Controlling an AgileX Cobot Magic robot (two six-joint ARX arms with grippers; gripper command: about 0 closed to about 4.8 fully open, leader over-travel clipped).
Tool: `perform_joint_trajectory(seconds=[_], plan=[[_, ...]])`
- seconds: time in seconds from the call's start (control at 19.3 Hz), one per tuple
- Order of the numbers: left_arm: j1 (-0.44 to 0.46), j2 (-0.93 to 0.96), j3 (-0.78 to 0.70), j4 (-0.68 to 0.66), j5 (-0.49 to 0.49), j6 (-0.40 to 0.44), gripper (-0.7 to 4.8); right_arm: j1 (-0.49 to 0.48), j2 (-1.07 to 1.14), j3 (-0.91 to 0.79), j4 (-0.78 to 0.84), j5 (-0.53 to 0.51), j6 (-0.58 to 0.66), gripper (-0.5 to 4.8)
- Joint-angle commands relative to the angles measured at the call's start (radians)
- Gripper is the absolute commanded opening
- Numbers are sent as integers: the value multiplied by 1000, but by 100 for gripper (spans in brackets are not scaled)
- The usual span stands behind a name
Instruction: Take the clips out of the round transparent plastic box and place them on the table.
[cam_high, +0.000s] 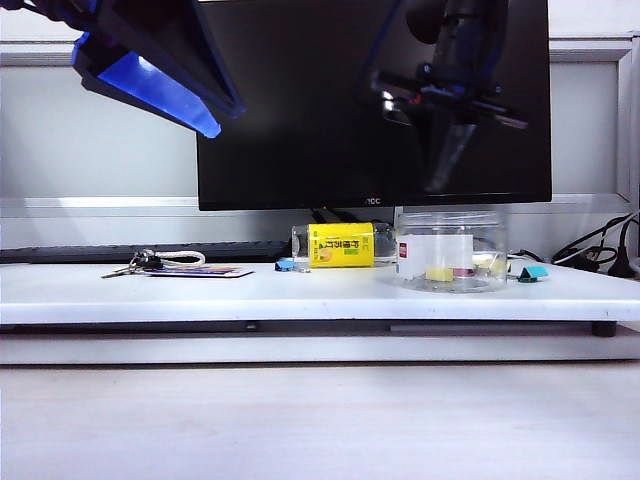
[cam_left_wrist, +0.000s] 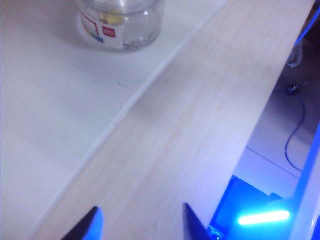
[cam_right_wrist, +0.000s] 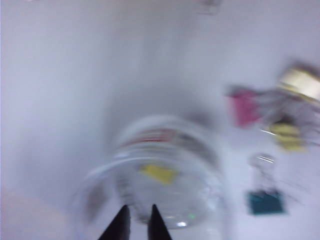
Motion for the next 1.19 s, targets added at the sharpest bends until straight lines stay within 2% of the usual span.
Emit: perform_joint_trajectory(seconds=[0.05,0.16,0.36,0.78,0.83,0.93,1.19], plan=[[-1,-2,3,-24,5,-1,214,0,-3,-37,-7,16,59,59],[-1,-2,3,-25,5,-1,214,5,-3,-78,-7,12,72,66],[-1,-2,3,-26,6,-1,214,16,-3,-152,-5,8,73,118],[-1,-2,3,-24,6,-4,214,16,0,-167,30,-27,129,118],[-1,-2,3,-24,6,-4,214,16,3,-167,38,-43,129,133],[-1,-2,3,-24,6,-4,214,16,21,-167,54,-94,151,296],[-1,-2,3,-23,5,-4,214,16,64,-168,49,-77,159,295]])
